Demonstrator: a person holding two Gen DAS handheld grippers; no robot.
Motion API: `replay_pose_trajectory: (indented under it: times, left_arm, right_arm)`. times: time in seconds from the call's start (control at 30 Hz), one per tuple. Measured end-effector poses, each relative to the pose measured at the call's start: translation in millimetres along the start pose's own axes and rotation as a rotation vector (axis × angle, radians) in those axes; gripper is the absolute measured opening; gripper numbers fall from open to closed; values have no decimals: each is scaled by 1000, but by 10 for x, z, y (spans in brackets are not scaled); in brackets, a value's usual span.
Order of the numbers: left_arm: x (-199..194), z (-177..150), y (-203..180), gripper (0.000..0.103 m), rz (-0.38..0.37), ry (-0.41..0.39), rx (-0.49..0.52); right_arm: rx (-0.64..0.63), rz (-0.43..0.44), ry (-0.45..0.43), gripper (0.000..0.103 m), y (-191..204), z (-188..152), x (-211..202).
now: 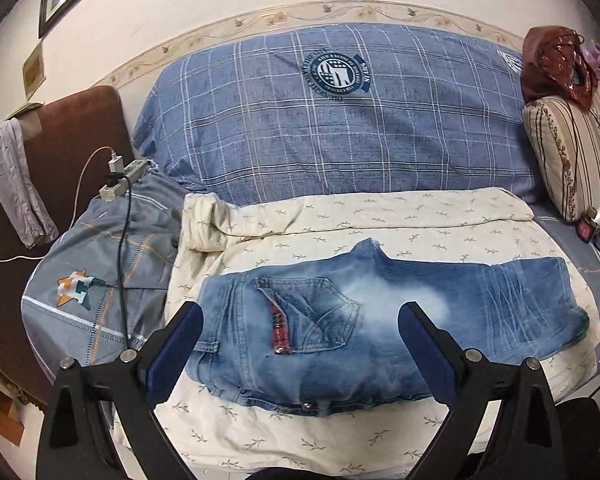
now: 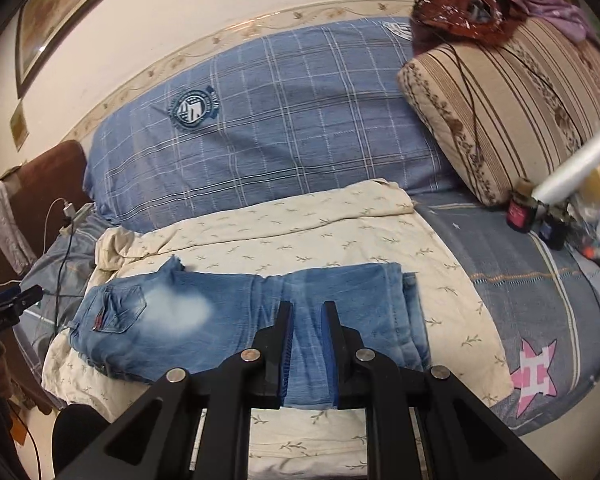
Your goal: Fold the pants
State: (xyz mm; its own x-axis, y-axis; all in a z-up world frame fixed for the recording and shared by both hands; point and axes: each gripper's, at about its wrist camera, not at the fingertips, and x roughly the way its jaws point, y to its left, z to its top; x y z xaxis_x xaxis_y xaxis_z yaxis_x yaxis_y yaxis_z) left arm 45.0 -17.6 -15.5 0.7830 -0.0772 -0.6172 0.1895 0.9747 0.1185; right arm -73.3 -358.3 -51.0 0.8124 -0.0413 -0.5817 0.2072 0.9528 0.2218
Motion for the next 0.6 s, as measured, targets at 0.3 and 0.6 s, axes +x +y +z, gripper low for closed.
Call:
replay_pose_trajectory:
  times: [0.3, 0.6]
  left_arm:
    - [246, -85, -118, 98, -21, 74, 15]
    - [1016, -388, -290, 98, -49, 285, -3]
  right_arm:
    - [-4, -42, 84, 17, -125, -148, 276]
    - [85, -103, 188, 17, -564, -348, 601]
